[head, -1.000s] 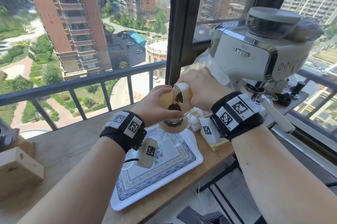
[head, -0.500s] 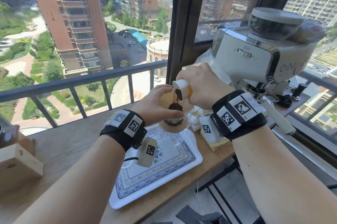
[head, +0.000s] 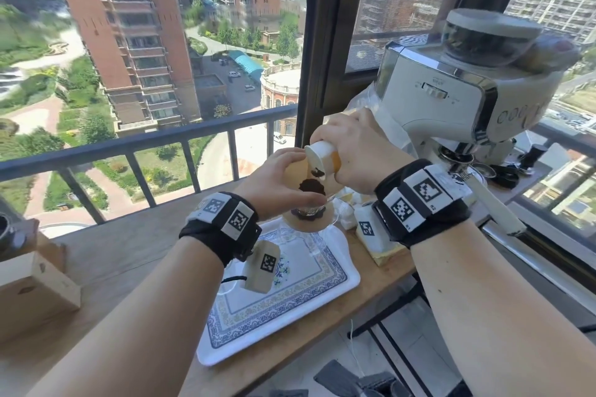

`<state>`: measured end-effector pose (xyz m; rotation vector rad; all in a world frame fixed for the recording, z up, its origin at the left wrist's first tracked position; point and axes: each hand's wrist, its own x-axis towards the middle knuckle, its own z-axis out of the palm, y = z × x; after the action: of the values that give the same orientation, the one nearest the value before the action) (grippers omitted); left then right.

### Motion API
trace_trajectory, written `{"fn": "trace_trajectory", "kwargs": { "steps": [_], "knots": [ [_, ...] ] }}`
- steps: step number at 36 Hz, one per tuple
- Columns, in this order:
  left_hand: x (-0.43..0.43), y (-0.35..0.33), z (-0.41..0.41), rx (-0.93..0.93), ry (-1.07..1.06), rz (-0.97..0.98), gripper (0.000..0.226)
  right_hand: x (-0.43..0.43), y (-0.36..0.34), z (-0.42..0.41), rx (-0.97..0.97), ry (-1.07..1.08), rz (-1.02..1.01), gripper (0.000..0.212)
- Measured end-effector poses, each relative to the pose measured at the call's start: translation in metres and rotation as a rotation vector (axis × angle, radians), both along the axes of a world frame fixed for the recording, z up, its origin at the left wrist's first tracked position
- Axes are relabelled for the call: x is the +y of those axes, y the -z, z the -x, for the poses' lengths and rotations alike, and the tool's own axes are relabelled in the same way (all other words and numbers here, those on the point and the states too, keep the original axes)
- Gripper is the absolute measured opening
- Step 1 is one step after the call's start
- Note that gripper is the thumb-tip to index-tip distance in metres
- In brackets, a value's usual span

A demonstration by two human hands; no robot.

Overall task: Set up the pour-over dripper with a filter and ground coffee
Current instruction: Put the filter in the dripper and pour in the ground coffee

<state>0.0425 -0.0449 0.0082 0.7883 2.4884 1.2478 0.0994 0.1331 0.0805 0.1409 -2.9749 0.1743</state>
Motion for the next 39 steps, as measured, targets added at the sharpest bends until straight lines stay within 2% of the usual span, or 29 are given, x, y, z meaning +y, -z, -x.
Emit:
{"fn": "trace_trajectory", "kwargs": {
  "steps": [4, 7, 11, 16, 20, 24, 29, 33, 37, 39],
  "knots": [
    [-0.038, 0.005, 0.0, 0.029, -0.082, 0.026, 0.095, -0.032, 0.008, 0.014, -0.059, -0.07, -0.003, 0.05],
    [-0.072, 0.006, 0.001, 0.021, -0.152, 0.022, 0.096, -0.061, 0.009, 0.03, 0.015, -0.167, 0.031, 0.052],
    [-0.117, 0.005, 0.002, 0.024, -0.253, 0.03, 0.097, -0.105, 0.007, 0.049, -0.029, -0.245, 0.019, 0.053],
    [-0.163, 0.006, -0.002, 0.011, -0.343, 0.04, 0.098, -0.151, 0.011, 0.063, 0.061, -0.357, 0.052, 0.052],
    [-0.197, 0.005, -0.004, 0.011, -0.396, 0.041, 0.101, -0.186, 0.012, 0.073, -0.029, -0.378, -0.004, 0.048],
    [-0.223, 0.004, -0.007, 0.004, -0.438, -0.021, 0.1, -0.211, 0.012, 0.078, 0.062, -0.432, 0.058, 0.054],
    [-0.244, 0.006, -0.008, -0.03, -0.456, -0.067, 0.118, -0.236, 0.017, 0.083, -0.023, -0.43, -0.014, 0.046],
    [-0.252, 0.004, -0.005, -0.015, -0.469, -0.058, 0.117, -0.244, 0.015, 0.087, 0.028, -0.462, 0.013, 0.056],
    [-0.261, 0.004, 0.0, -0.02, -0.463, -0.024, 0.125, -0.256, 0.014, 0.091, 0.009, -0.442, -0.029, 0.041],
    [-0.262, 0.004, 0.0, -0.023, -0.461, -0.025, 0.125, -0.258, 0.016, 0.091, 0.01, -0.427, -0.024, 0.044]
  ]
}}
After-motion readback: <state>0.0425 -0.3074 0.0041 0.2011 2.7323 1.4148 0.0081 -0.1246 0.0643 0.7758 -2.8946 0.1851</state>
